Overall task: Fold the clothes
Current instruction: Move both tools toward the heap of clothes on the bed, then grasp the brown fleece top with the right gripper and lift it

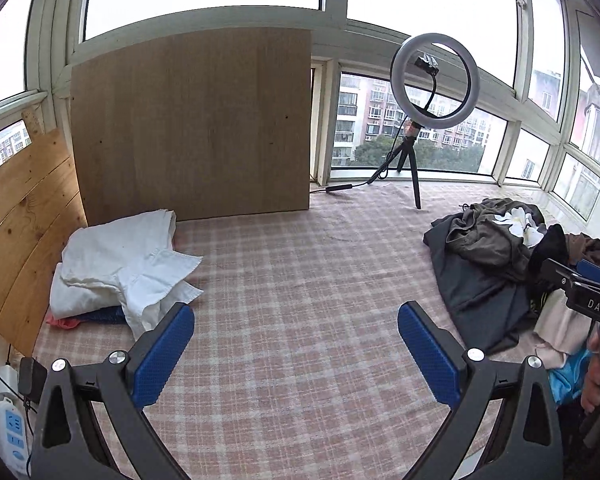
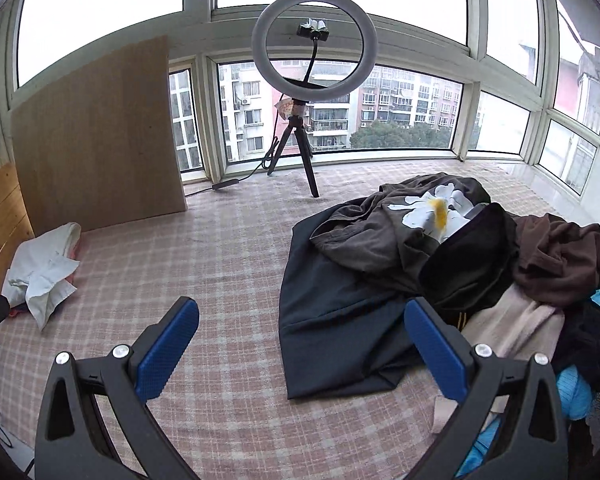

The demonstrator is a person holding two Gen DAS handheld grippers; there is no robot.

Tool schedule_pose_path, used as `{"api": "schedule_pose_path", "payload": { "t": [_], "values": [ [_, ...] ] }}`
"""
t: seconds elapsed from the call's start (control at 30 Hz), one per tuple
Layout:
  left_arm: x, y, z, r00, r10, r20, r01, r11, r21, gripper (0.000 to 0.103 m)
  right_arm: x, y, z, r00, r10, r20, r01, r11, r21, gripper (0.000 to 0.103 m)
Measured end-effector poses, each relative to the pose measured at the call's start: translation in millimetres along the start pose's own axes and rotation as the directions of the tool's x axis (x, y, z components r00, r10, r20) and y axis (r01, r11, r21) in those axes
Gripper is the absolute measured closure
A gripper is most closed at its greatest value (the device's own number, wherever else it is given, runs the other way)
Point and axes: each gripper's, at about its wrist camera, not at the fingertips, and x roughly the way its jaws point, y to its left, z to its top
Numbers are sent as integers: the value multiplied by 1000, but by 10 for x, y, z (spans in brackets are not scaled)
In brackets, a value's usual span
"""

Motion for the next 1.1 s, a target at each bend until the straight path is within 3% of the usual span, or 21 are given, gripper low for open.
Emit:
{"api": "schedule_pose_path", "payload": {
  "t": [0.3,0.67,0.9,1.1],
  "values": [
    [36,-623,179,996,-83,-7,84,991,102,1,-217,-787,-43,992,-123,18,121,988,96,0],
    [83,-1346,306,974,-224,-24,224,954,200,1,-514,-1724,-115,967,-251,41,239,952,191,0],
    [158,-1575,319,962,-268,-50,272,936,223,1,-668,-2651,-174,955,-294,48,271,923,275,0],
    [253,-1650,343,957,-278,-77,288,934,209,1,-192,-3438,106,943,-326,-63,331,912,242,0]
  ]
}}
